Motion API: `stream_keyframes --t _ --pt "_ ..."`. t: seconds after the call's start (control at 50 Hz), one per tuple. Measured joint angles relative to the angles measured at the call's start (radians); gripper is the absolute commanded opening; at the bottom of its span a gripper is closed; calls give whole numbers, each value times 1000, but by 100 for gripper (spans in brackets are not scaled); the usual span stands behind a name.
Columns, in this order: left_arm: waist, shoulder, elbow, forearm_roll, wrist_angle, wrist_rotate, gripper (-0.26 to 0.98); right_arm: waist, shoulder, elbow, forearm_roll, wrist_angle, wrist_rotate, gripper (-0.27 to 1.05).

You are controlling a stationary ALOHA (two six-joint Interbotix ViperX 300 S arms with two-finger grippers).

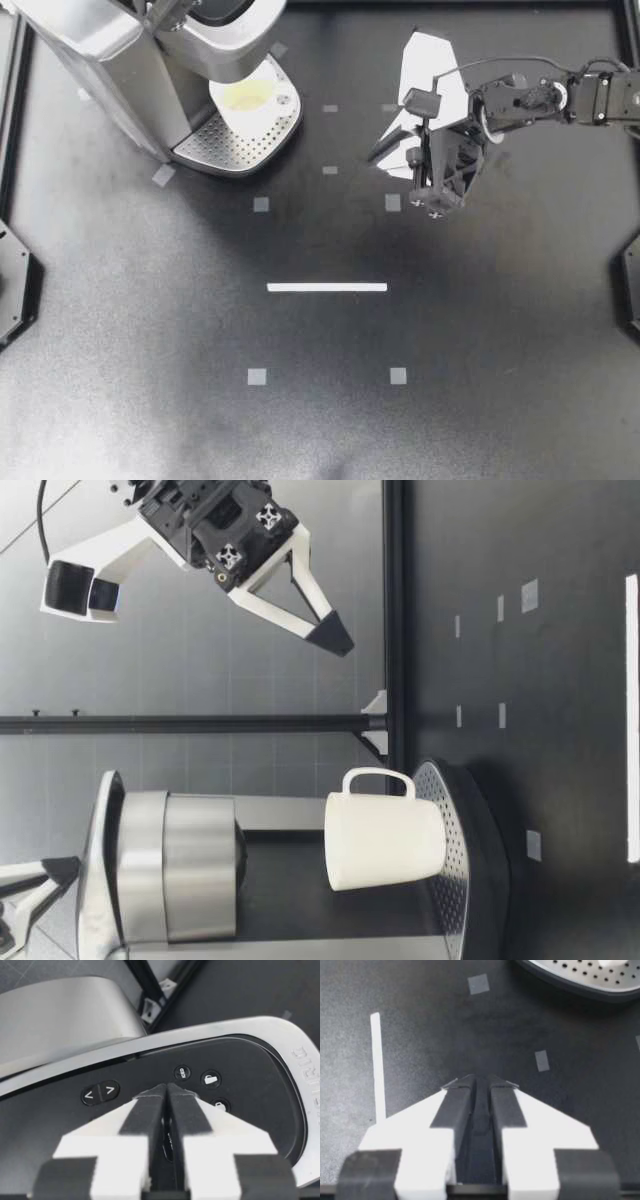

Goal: Place the coffee capsule inside the capsule container, then place the cup onto the center of the cup tray.

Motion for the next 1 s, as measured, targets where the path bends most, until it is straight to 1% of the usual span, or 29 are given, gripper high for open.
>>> stream_keyframes --t 0.26,0.48,0.82,0.94,1.0 --pt "8 -8 15 0 -2 -2 11 0 -2 0 0 0 2 24" --pt "14 -17 37 0 -2 -3 11 17 -2 0 0 0 0 24" --pt "18 -21 26 -6 -20 -6 11 17 -2 0 0 -15 0 24" --pt "44 -32 12 -21 -51 -2 11 17 -5 0 0 -18 0 24" --pt "44 -35 9 -28 -61 3 11 17 -6 0 0 -20 0 24"
